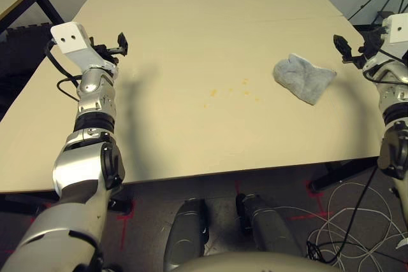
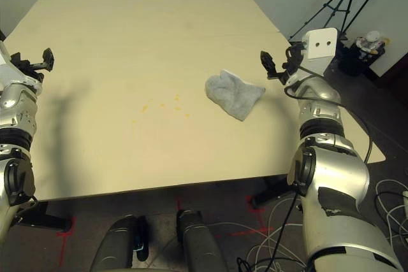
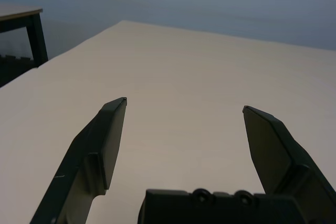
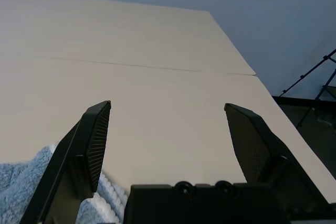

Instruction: Wipe the water off the table with a rag.

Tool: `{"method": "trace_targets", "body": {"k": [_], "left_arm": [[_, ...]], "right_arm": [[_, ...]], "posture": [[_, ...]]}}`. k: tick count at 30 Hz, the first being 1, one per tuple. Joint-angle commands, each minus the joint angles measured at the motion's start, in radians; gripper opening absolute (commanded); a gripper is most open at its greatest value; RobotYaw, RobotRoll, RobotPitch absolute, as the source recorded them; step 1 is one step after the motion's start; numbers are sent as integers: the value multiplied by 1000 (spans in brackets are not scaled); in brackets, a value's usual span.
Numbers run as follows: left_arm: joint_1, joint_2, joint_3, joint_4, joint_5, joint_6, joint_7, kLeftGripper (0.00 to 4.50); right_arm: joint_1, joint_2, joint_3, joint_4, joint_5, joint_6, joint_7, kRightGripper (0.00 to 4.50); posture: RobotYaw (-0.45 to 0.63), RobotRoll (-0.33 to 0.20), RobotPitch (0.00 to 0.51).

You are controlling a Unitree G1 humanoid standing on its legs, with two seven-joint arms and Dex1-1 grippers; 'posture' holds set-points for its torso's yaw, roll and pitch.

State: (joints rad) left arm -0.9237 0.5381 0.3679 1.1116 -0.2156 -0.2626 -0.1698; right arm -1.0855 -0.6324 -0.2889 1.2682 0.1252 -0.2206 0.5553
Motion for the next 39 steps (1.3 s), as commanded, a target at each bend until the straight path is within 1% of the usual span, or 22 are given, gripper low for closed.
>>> {"method": "trace_targets", "body": {"k": [1, 6, 8, 10, 11, 14, 17, 20, 23, 26, 29, 31, 34, 39], "left_arm": [[21, -3, 10, -11, -9, 4, 3, 4500], [-6, -7, -6, -5, -8, 19, -35, 4500], [-31, 0, -17, -7, -6, 31, -74, 4500], [-69, 10, -19, -10, -23, 79, -147, 4500], [-79, 16, -16, -11, -32, 98, -174, 4500], [-160, 36, -30, -30, -69, 236, -363, 4500], [-228, 63, -72, -55, -76, 346, -556, 4500], [-263, 91, -159, -85, -47, 453, -777, 4500], [-281, 103, -227, -135, -37, 526, -941, 4500], [-298, 111, -274, -190, -40, 600, -1052, 4500], [-294, 127, -319, -269, -45, 666, -1149, 4500], [-282, 149, -349, -324, -44, 704, -1208, 4500], [-256, 195, -401, -400, -31, 755, -1290, 4500], [-196, 280, -455, -517, -19, 803, -1363, 4500]], "right_arm": [[-7, 2, 10, 19, -17, 14, -11, 4470], [-23, -5, -22, 22, 7, 58, -55, 4470], [-46, -21, -52, 23, 42, 140, -64, 4470], [-72, -53, -71, 25, 68, 278, -56, 4470], [-78, -61, -73, 22, 72, 318, -50, 4470], [-105, -129, -72, 11, 91, 540, 22, 4470], [-108, -184, -27, -25, 79, 742, 129, 4470], [-78, -213, 24, -81, 69, 944, 233, 4470], [-14, -220, 77, -165, 65, 1060, 314, 4470], [45, -213, 90, -247, 89, 1144, 353, 4470], [66, -186, 62, -270, 117, 1198, 331, 4470], [83, -172, 57, -273, 117, 1197, 305, 4470], [91, -151, 48, -272, 127, 1202, 286, 4470], [71, -105, -2, -227, 164, 1225, 229, 4470]], "posture": [[6, 0, 173], [10, 0, 167], [16, 0, 162], [10, 0, 159], [7, 0, 157], [-11, 0, 161], [-19, 0, 164], [-40, 0, 173], [-44, 0, 175], [-42, 0, 172], [-39, 0, 173], [-36, 0, 173], [-31, 0, 173], [-19, 0, 172]]}}
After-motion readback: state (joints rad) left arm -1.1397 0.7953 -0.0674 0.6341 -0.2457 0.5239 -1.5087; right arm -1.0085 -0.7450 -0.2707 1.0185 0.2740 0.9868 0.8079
